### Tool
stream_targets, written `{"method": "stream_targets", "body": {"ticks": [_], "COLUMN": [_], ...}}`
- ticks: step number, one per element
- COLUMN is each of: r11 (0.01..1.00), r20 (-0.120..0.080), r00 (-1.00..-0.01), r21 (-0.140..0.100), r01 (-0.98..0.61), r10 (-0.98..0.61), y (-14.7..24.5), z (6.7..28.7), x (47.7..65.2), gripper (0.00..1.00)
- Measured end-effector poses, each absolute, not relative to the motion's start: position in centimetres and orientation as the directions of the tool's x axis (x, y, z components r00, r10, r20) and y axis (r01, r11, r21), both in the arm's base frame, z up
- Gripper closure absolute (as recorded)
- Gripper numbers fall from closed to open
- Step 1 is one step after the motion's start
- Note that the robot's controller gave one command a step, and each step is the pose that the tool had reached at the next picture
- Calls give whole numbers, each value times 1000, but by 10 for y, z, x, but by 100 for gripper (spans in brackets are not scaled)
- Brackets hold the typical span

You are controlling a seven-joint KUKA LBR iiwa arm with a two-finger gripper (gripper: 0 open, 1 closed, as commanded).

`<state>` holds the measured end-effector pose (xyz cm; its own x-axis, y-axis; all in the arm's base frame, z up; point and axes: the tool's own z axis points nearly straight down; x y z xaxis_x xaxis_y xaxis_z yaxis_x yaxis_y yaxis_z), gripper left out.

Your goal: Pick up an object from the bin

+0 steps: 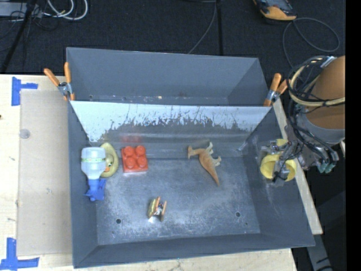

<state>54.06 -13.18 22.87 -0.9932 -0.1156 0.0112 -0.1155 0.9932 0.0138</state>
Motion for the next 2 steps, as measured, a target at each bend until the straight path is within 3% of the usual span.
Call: {"method": "stream_targets", "body": {"ticks": [1,2], "r11": [994,827], "r20": [9,3], "r00": [-994,-827], "r21": [13,19], "r01": [-113,-562], "r10": [-113,-562], "y": [-131,-151], "z": [245,278], "x": [542,507], "gripper": [100,100]}}
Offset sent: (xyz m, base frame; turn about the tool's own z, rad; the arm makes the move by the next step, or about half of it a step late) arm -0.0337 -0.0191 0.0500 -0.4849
